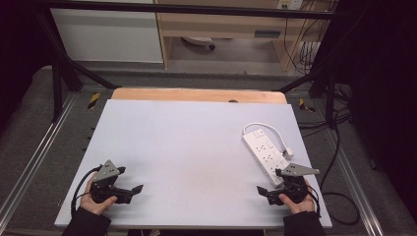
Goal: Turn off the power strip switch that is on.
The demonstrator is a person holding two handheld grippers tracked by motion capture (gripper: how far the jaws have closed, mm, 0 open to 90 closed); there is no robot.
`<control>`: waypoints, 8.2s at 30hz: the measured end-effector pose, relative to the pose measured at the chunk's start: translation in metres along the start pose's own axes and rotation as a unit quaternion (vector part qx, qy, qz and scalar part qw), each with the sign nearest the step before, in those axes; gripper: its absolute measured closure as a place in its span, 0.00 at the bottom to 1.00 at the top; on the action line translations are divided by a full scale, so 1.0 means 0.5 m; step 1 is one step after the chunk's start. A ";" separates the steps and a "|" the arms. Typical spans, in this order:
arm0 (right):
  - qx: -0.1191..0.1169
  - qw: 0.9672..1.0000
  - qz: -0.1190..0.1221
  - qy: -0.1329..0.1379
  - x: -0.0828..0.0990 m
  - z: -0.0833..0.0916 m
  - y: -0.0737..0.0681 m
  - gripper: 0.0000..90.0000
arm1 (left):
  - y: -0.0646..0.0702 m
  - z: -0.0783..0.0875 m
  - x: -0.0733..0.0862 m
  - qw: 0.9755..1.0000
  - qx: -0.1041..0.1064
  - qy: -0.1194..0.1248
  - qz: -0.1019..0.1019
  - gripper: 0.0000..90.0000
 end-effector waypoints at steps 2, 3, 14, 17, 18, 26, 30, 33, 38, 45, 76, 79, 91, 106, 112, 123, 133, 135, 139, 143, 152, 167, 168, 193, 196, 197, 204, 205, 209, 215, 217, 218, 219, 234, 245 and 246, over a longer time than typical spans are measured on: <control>0.001 1.000 -0.001 -0.001 -0.001 0.000 0.000 0.01 | 0.000 0.000 0.000 1.000 0.000 0.000 0.000 0.03; 0.002 1.000 -0.001 -0.001 -0.001 0.000 -0.001 0.01 | 0.000 0.000 0.000 1.000 0.000 0.000 0.000 0.03; 0.013 1.000 0.007 0.003 -0.008 -0.003 -0.001 0.01 | 0.000 0.000 0.000 1.000 -0.002 -0.001 0.000 0.03; 0.016 1.000 0.010 0.006 -0.010 -0.003 -0.001 0.01 | -0.001 0.000 0.000 1.000 -0.002 0.000 0.000 0.03; 0.017 1.000 0.008 0.006 -0.011 -0.003 -0.002 0.01 | -0.001 0.000 0.000 1.000 -0.002 -0.001 0.000 0.03; 0.024 1.000 0.011 0.007 -0.016 -0.004 -0.002 0.01 | -0.001 0.000 0.001 1.000 -0.003 -0.001 0.000 0.03; 0.025 1.000 0.013 0.008 -0.020 -0.004 -0.002 0.02 | -0.001 0.000 0.000 1.000 -0.003 0.000 -0.001 0.03; 0.025 1.000 0.013 0.009 -0.024 -0.006 -0.003 0.03 | 0.000 0.000 0.000 1.000 -0.004 0.000 -0.001 0.03; 0.027 0.999 0.016 0.009 -0.033 -0.007 -0.002 0.04 | 0.000 0.000 0.000 1.000 -0.004 0.000 -0.001 0.03; 0.036 0.999 0.017 0.010 -0.041 -0.008 0.000 0.06 | 0.000 -0.001 0.000 1.000 -0.005 -0.001 -0.002 0.03; 0.080 0.997 0.006 0.023 -0.065 -0.008 0.021 0.15 | -0.003 0.001 0.000 1.000 -0.011 0.000 -0.002 0.03; 0.086 0.996 0.006 0.023 -0.068 -0.009 0.022 0.17 | -0.004 0.001 0.000 1.000 -0.011 0.000 -0.002 0.03; 0.102 0.994 0.016 0.022 -0.077 -0.016 0.023 0.21 | -0.004 0.001 0.000 1.000 -0.011 0.000 -0.001 0.04; 0.120 0.992 0.018 0.031 -0.087 -0.023 0.033 0.34 | -0.004 0.002 0.000 1.000 -0.012 0.001 -0.002 0.04; 0.125 0.992 0.015 0.031 -0.089 -0.024 0.039 0.40 | -0.004 0.002 0.000 1.000 -0.013 0.001 -0.001 0.04; 0.126 0.991 0.019 0.026 -0.091 -0.032 0.046 0.49 | -0.004 0.002 -0.001 1.000 -0.014 0.002 -0.001 0.04; 0.127 0.991 0.022 0.026 -0.096 -0.041 0.051 0.58 | -0.004 0.002 -0.001 1.000 -0.013 0.002 -0.002 0.04; 0.127 0.991 0.020 0.025 -0.097 -0.042 0.052 0.60 | -0.004 0.002 -0.001 1.000 -0.014 0.001 -0.002 0.04; 0.129 0.991 0.017 0.025 -0.097 -0.044 0.055 0.65 | -0.004 0.002 -0.001 1.000 -0.014 0.002 -0.002 0.04; 0.130 0.991 0.014 0.024 -0.097 -0.047 0.058 0.68 | -0.004 0.002 -0.001 1.000 -0.014 0.002 -0.002 0.04; 0.129 0.991 0.016 0.022 -0.098 -0.051 0.064 0.74 | -0.005 0.001 0.000 1.000 -0.015 0.000 -0.003 0.04; 0.136 0.990 0.006 0.025 -0.102 -0.062 0.080 0.87 | -0.005 0.000 -0.001 1.000 -0.017 -0.001 -0.001 0.04; 0.136 0.990 0.006 0.025 -0.102 -0.062 0.080 0.87 | -0.005 0.000 -0.001 1.000 -0.017 -0.001 -0.001 0.04; 0.145 0.989 -0.005 0.020 -0.126 -0.079 0.115 1.00 | -0.007 -0.001 0.000 1.000 -0.019 -0.002 -0.001 0.04; 0.149 0.989 -0.008 0.017 -0.128 -0.083 0.120 1.00 | -0.007 0.000 0.000 1.000 -0.020 -0.002 -0.003 0.04; 0.150 0.988 -0.010 0.016 -0.129 -0.083 0.122 1.00 | -0.007 0.001 0.000 1.000 -0.020 -0.001 -0.002 0.04; 0.156 0.988 -0.013 0.012 -0.130 -0.093 0.133 1.00 | -0.007 0.002 0.000 1.000 -0.020 -0.001 -0.003 0.04; 0.157 0.987 -0.013 0.011 -0.129 -0.094 0.136 1.00 | -0.007 0.002 0.000 1.000 -0.020 -0.001 -0.003 0.04; 0.160 0.987 -0.016 0.005 -0.125 -0.102 0.143 1.00 | -0.007 0.002 0.001 1.000 -0.020 -0.001 -0.003 0.04; 0.162 0.987 -0.016 -0.004 -0.120 -0.113 0.148 1.00 | -0.007 0.002 0.001 1.000 -0.020 -0.001 -0.002 0.04; 0.164 0.986 -0.018 -0.005 -0.117 -0.116 0.150 1.00 | -0.007 0.002 0.001 1.000 -0.021 -0.001 -0.003 0.04; 0.166 0.986 -0.016 -0.007 -0.117 -0.117 0.152 1.00 | -0.007 0.002 0.002 1.000 -0.020 -0.001 -0.002 0.04; 0.166 0.986 -0.015 -0.008 -0.116 -0.118 0.153 1.00 | -0.007 0.002 0.002 1.000 -0.020 -0.001 -0.002 0.04; 0.170 0.985 -0.016 -0.021 -0.107 -0.134 0.157 1.00 | -0.008 0.003 0.002 1.000 -0.021 -0.001 -0.003 0.04; 0.176 0.984 -0.010 -0.022 -0.107 -0.140 0.153 1.00 | -0.007 0.004 0.001 1.000 -0.022 -0.001 -0.004 0.04; 0.176 0.984 -0.011 -0.021 -0.107 -0.140 0.152 1.00 | -0.007 0.004 0.001 1.000 -0.022 -0.001 -0.004 0.04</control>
Point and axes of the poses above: each handheld gripper's, and its own axes: z roughly backward along the jaws, x roughly out of its underside, y roughly to its right, the point moved 1 cm from there along -z, roughly forward along the jaws, and after that the axes turned 10 degrees about y, right-handed, at the moved point
